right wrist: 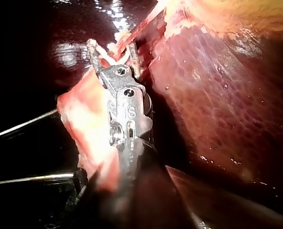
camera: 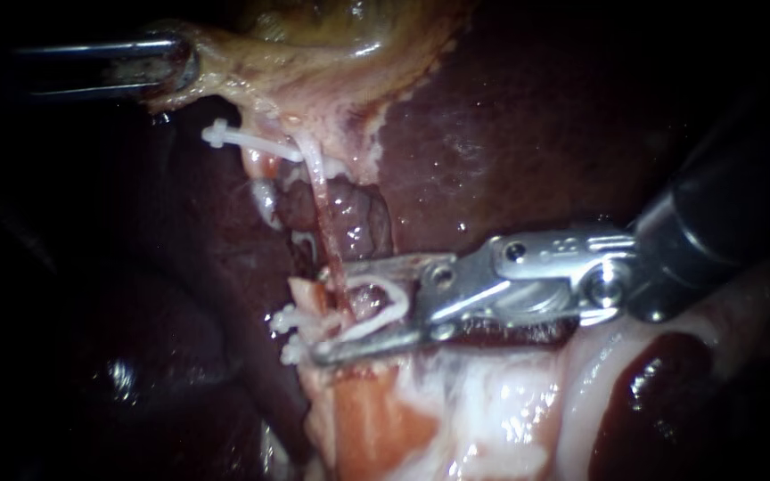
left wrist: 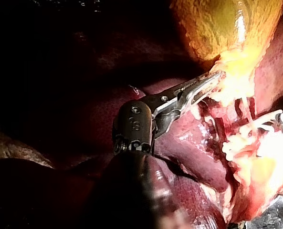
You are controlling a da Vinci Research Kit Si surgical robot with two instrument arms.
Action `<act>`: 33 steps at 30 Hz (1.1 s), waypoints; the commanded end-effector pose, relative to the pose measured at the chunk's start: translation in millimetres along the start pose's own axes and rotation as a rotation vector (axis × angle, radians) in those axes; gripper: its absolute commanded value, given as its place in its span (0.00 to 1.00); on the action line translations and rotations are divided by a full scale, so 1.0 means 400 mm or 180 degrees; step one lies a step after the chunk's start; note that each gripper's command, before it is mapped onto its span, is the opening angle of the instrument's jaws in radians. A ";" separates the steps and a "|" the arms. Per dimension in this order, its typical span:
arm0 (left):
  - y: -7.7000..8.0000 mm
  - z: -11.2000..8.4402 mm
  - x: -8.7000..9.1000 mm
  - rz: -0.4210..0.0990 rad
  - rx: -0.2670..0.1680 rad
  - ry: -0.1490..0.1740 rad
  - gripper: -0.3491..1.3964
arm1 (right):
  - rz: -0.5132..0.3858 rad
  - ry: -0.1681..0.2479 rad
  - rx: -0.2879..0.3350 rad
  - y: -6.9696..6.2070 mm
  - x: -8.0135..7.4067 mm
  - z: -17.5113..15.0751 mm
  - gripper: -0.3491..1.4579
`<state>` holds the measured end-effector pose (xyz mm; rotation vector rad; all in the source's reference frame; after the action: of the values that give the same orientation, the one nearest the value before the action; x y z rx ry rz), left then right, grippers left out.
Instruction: Clipping first clip right tube
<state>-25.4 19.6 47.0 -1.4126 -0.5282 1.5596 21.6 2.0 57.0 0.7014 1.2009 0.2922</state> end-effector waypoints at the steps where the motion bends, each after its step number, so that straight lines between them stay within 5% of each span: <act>1: -0.0001 0.0001 -0.0001 0.0000 0.0002 0.0001 0.00 | 0.0023 0.0027 0.0029 -0.0005 0.0003 0.0002 0.47; 10: -0.0002 0.0002 -0.0001 0.0000 0.0002 0.0001 0.00 | 0.0120 0.0207 0.0359 -0.0072 0.0034 0.0017 0.46; 19: -0.0004 0.0004 -0.0004 0.0002 0.0002 0.0002 0.00 | 0.0126 0.0173 0.0474 -0.0075 0.0033 0.0008 0.40; 26: -0.0004 0.0005 -0.0004 0.0002 0.0003 0.0002 0.00 | 0.0232 0.0155 0.0503 -0.0079 0.0029 -0.0006 0.28; 33: -0.0004 0.0005 -0.0004 0.0002 0.0003 0.0002 0.00 | 0.0266 0.0095 0.0672 -0.0082 0.0025 -0.0015 0.00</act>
<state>-25.6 19.6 47.3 -1.4127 -0.5268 1.5596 20.9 0.4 54.0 0.9394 1.2429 0.2433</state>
